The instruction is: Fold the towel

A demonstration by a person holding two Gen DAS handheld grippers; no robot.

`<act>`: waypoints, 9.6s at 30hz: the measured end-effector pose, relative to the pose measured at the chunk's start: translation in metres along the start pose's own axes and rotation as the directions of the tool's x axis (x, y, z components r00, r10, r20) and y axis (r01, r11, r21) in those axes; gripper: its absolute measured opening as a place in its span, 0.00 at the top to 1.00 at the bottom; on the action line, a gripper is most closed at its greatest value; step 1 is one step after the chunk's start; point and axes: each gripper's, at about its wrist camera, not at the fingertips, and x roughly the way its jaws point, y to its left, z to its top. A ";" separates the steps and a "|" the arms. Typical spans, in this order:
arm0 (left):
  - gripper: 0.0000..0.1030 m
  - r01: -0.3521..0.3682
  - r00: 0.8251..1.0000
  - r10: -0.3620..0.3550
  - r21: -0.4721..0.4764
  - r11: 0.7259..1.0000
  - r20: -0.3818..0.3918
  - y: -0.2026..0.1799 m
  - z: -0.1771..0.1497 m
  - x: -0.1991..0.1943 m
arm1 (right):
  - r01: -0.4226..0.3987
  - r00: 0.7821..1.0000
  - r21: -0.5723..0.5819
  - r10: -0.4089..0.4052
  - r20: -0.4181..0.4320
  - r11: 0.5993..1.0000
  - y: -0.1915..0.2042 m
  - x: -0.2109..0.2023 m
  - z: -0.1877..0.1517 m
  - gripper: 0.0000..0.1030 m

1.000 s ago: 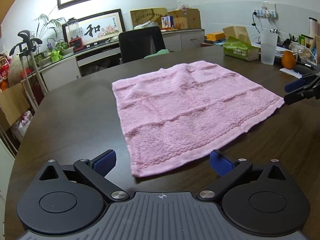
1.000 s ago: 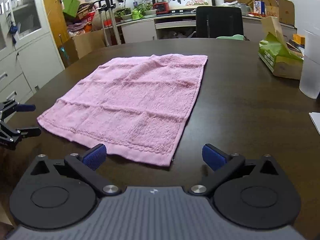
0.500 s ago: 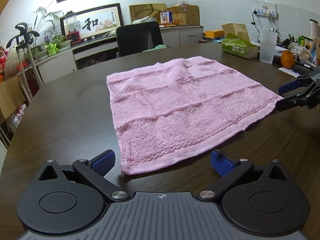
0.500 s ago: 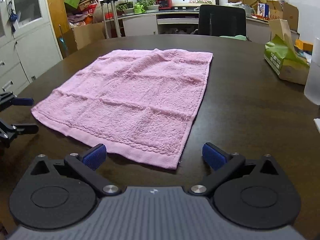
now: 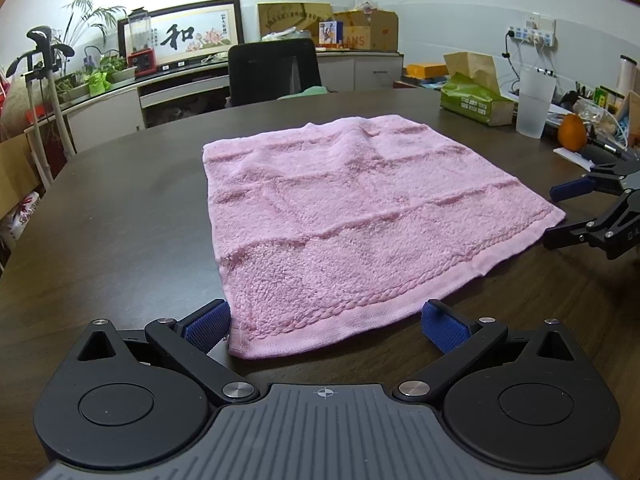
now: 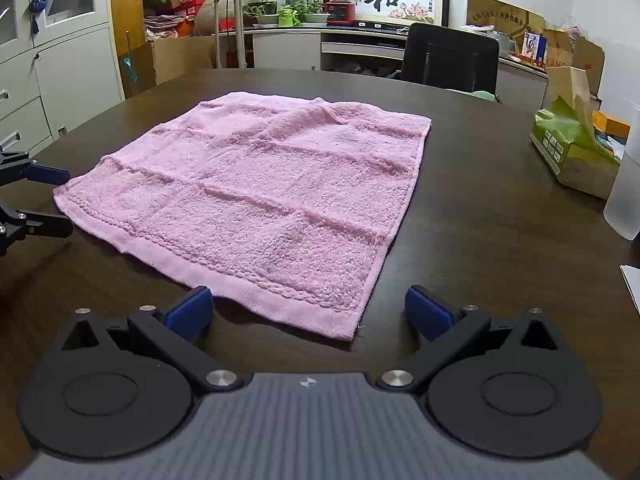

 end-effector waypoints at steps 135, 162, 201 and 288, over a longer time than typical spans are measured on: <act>0.67 -0.144 0.989 0.147 -0.088 0.986 0.028 0.021 0.057 0.052 | 0.058 0.995 0.229 -0.074 0.063 0.972 -0.089 0.053 0.087 0.64; 0.34 -0.150 0.987 0.155 -0.126 0.981 0.034 0.035 0.051 0.053 | 0.097 0.978 0.309 -0.149 0.146 0.946 -0.103 0.052 0.087 0.97; 0.21 -0.097 0.979 0.100 -0.026 0.995 0.177 0.006 0.057 0.044 | 0.137 0.923 0.261 -0.219 0.318 0.956 -0.079 0.041 0.085 0.94; 0.09 -0.204 0.979 0.202 0.090 0.975 0.023 0.017 0.030 0.037 | -0.232 0.972 0.445 0.221 0.079 0.865 -0.098 0.037 0.076 0.36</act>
